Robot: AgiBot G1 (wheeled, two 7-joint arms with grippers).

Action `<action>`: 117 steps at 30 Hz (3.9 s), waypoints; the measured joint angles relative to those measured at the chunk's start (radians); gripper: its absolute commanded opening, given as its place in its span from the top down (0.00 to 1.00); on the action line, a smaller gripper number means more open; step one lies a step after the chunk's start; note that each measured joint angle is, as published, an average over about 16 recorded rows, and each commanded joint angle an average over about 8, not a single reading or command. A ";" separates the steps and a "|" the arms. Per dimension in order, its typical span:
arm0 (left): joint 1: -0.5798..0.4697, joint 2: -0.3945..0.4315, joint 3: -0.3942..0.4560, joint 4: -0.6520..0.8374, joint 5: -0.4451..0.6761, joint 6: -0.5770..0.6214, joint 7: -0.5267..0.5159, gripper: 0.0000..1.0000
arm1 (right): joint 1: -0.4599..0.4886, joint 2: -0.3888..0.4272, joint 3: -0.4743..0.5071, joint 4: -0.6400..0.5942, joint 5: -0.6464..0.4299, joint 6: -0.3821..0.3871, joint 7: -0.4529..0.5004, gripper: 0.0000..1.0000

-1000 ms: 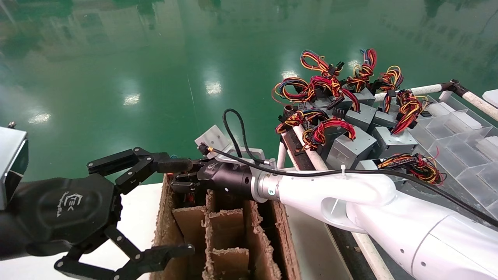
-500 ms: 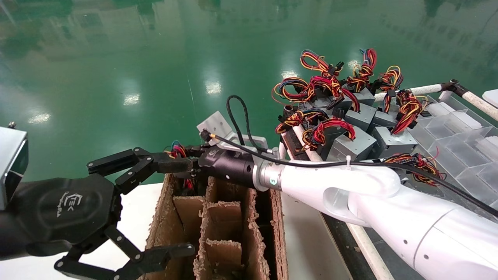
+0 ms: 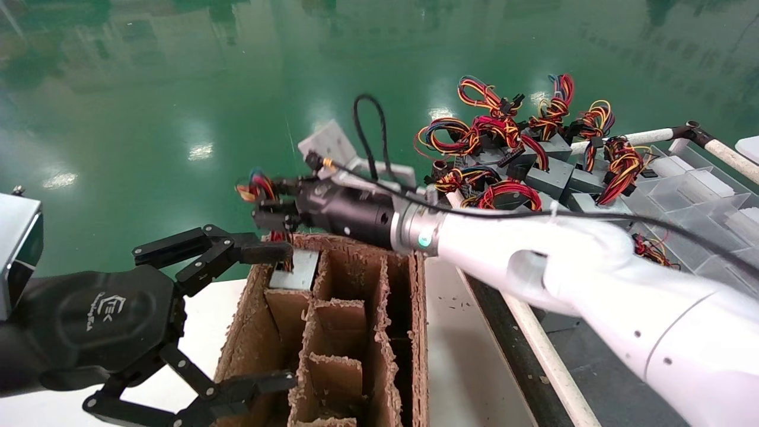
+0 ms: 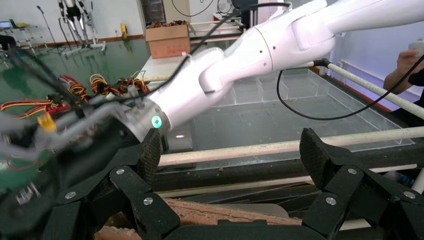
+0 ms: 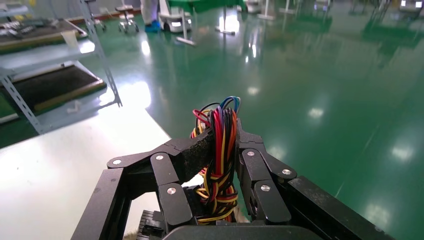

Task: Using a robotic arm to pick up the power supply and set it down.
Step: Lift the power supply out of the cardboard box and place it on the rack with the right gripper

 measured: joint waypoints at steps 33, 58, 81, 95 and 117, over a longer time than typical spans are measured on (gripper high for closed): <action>0.000 -0.001 0.002 0.000 -0.001 -0.001 0.001 0.00 | 0.343 0.299 0.182 -0.290 0.095 -0.337 -0.304 1.00; -0.001 -0.001 0.003 0.000 -0.002 -0.001 0.002 0.00 | 0.049 1.081 0.225 0.199 0.318 -0.272 -0.378 1.00; -0.001 -0.002 0.004 0.000 -0.003 -0.002 0.002 0.00 | -0.346 1.184 0.143 0.363 0.943 -0.153 -0.739 1.00; -0.001 -0.002 0.005 0.000 -0.003 -0.002 0.003 0.00 | -0.304 1.005 0.103 0.281 0.923 -0.078 -0.769 1.00; -0.001 -0.002 0.006 0.000 -0.004 -0.003 0.003 0.00 | -0.033 0.766 -0.077 -0.100 0.564 -0.177 -0.399 1.00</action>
